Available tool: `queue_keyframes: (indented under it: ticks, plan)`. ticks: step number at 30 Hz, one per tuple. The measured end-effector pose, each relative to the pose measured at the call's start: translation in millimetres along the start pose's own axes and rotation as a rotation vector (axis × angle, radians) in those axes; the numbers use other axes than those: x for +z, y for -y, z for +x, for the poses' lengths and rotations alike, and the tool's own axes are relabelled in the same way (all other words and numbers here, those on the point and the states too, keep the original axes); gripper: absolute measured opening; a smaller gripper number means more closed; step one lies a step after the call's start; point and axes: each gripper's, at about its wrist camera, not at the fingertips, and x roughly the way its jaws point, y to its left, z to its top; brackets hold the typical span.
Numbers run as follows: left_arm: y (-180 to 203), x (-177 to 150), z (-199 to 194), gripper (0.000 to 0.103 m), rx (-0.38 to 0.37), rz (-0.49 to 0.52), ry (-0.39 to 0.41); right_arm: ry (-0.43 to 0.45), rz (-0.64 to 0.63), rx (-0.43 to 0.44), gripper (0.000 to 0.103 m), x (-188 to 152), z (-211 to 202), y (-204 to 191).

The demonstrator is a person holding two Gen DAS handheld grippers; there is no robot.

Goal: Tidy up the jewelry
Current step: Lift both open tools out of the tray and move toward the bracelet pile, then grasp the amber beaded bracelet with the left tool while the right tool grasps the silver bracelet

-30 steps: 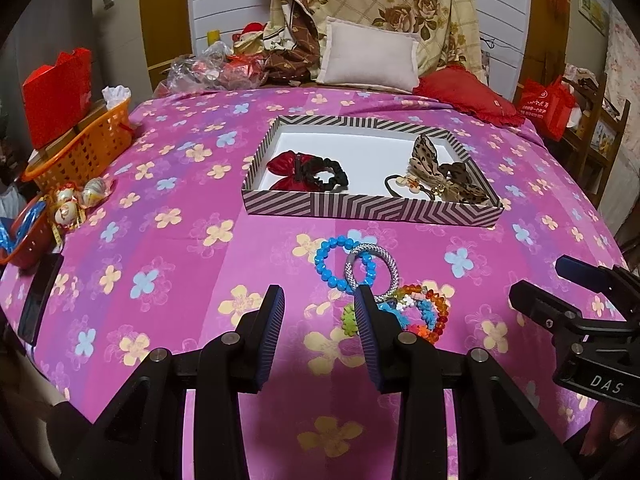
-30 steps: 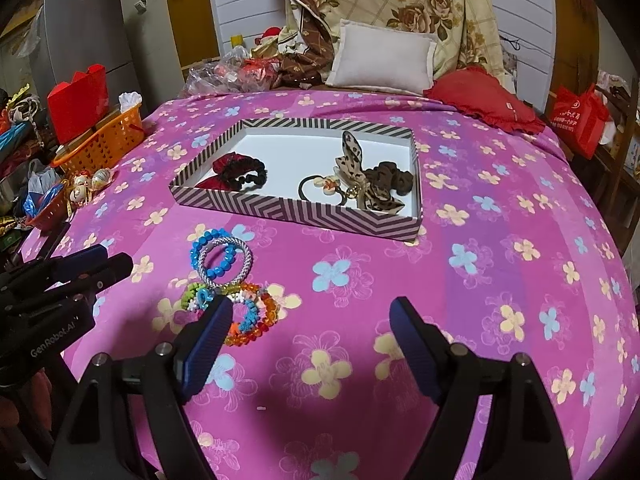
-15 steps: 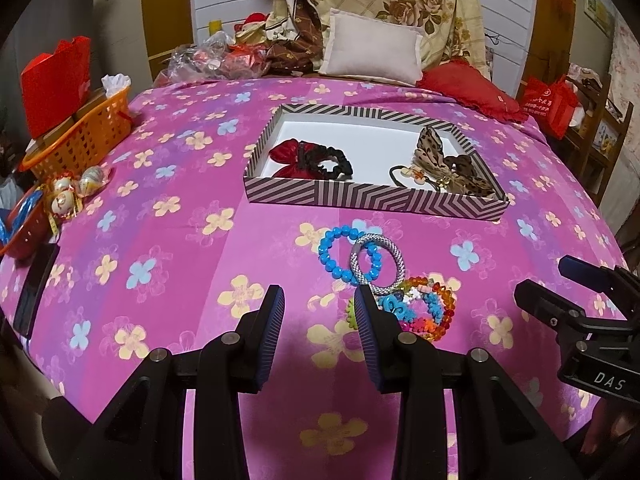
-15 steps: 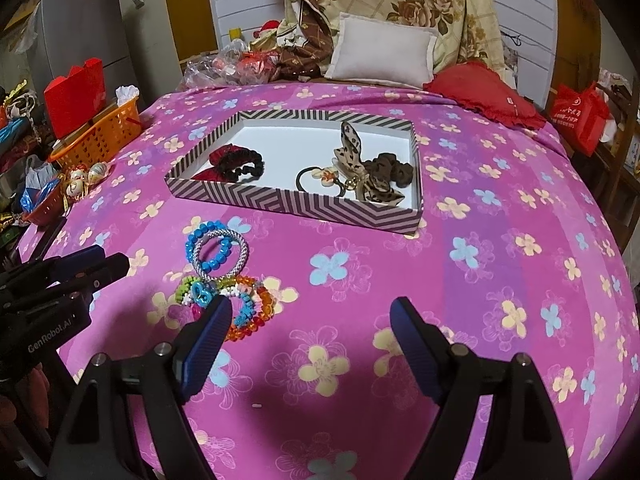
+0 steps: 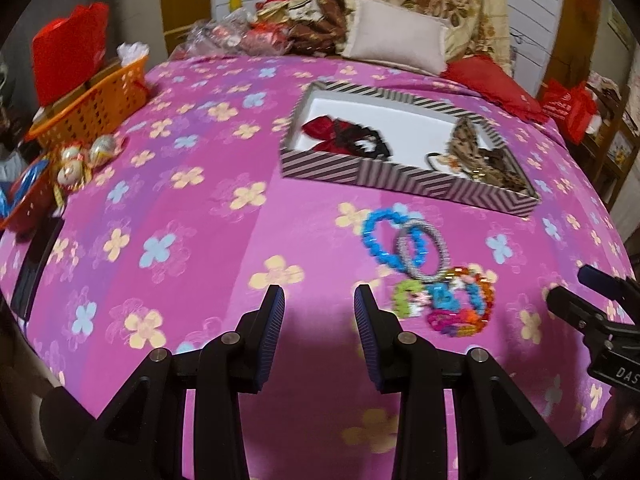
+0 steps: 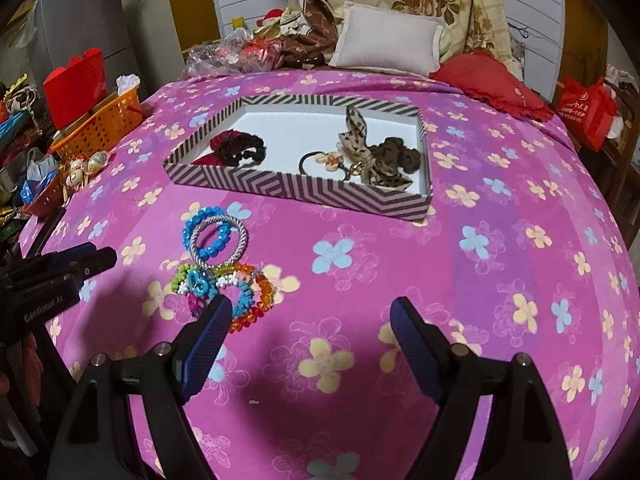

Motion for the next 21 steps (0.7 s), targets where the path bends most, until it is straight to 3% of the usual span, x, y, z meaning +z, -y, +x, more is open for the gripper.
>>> queue_keyframes:
  ticks: [12, 21]
  plan:
    - [-33.2, 5.4, 14.6, 0.014, 0.003, -0.082, -0.028, -0.035, -0.073, 0.063, 0.084, -3.2, 22.8, -21.7]
    - [10.4, 5.2, 13.0, 0.014, -0.176, 0.028, -0.034, -0.043, -0.025, 0.026, 0.084, -3.3, 30.2, 2.2]
